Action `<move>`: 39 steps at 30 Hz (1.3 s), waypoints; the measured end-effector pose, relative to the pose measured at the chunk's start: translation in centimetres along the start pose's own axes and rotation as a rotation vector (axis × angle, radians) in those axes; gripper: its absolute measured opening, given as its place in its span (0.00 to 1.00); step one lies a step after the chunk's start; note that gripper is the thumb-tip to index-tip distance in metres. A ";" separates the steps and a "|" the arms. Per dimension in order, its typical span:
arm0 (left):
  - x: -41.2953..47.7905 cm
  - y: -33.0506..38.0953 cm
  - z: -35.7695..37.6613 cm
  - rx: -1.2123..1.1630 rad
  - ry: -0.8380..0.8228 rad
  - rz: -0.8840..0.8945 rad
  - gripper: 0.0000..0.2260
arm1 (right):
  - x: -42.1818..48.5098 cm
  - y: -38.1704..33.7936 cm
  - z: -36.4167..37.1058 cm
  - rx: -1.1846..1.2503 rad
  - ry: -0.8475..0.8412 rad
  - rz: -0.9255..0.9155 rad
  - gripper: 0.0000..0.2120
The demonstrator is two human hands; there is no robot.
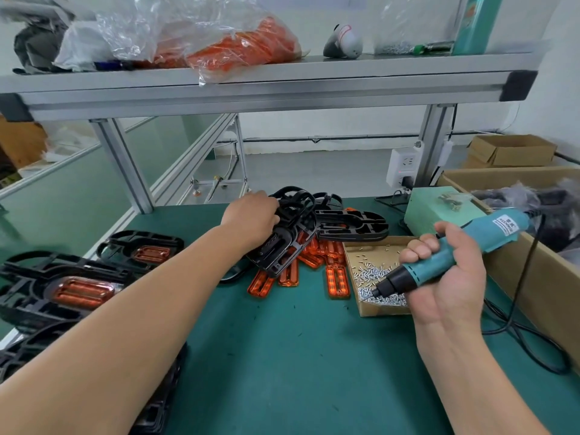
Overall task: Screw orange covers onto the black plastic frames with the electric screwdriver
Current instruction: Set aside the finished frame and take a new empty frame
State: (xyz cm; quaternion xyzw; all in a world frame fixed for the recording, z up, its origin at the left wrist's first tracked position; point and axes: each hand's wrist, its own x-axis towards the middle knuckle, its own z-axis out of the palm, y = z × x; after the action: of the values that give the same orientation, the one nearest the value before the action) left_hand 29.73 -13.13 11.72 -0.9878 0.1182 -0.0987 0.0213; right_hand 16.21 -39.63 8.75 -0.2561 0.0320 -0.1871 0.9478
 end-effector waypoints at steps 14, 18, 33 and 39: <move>-3.6 1.4 -0.4 -0.066 0.008 -0.045 0.07 | 0.4 -0.6 -0.3 0.030 0.051 -0.025 0.03; -5.2 1.0 0.3 -0.313 -0.077 -0.101 0.07 | 0.4 -0.6 -0.2 0.035 0.055 -0.015 0.03; -18.3 4.0 -0.7 -1.655 -0.253 -0.476 0.27 | 0.6 -0.6 -0.5 0.043 0.060 -0.014 0.03; -25.3 5.9 0.9 -1.507 -0.208 -0.728 0.14 | 0.4 -0.6 -0.5 0.040 0.048 -0.015 0.03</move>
State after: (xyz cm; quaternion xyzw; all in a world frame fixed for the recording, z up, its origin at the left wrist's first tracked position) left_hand 4.43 -12.87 5.65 -0.7185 -0.1759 0.0975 -0.6658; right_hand 16.32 -40.47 8.63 -0.2330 0.0490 -0.2006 0.9503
